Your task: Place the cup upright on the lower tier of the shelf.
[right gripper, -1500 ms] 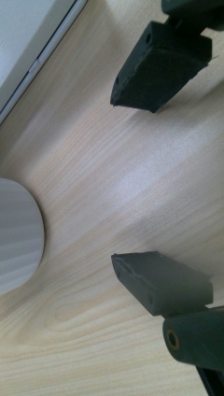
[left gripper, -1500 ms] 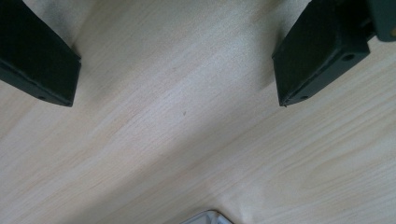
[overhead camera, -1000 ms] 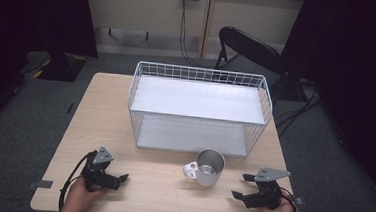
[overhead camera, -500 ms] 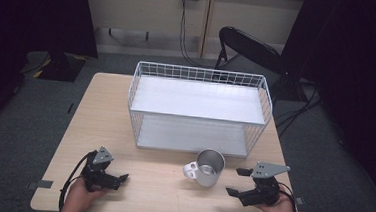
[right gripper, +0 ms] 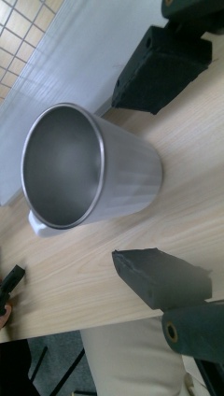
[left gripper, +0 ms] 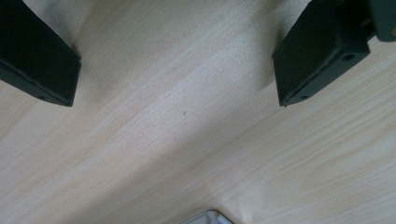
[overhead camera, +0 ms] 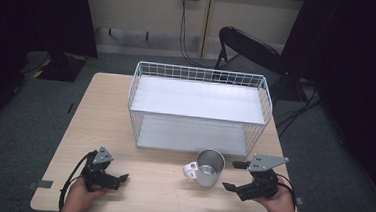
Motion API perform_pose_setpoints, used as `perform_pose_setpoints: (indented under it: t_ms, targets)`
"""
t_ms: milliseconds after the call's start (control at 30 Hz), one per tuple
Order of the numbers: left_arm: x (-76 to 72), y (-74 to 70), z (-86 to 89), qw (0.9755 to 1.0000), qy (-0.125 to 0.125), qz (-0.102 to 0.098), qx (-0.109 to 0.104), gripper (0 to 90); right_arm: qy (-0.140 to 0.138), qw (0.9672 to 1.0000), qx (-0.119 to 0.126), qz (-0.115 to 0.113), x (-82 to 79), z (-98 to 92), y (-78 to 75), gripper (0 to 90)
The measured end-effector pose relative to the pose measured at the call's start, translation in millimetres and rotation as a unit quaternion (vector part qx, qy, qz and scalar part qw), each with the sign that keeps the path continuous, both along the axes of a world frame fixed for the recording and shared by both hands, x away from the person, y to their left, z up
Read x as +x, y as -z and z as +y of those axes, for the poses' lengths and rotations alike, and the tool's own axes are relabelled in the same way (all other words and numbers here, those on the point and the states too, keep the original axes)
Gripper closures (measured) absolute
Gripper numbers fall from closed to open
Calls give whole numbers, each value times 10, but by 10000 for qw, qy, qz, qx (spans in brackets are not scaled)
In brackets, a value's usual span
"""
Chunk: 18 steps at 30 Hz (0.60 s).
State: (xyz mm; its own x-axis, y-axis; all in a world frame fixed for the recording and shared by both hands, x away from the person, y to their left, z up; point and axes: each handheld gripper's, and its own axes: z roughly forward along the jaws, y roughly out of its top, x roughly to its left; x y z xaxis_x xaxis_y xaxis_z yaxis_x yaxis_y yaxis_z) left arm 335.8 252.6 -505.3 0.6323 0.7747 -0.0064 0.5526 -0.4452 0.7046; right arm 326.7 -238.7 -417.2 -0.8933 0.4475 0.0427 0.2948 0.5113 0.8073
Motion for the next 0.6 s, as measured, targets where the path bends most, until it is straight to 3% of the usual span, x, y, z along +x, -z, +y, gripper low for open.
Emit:
perform_pose_setpoints:
  t_ms: [233, 600]
  targets:
    - [0, 0, 0, 10000, 1, 1, 1, 0, -184, 9998, 29, -103, 35, 161, -92, 214]
    - [0, 0, 0, 10000, 0, 1, 3, 0, -458, 9987, -69, -220, 51, 427, -90, 241]
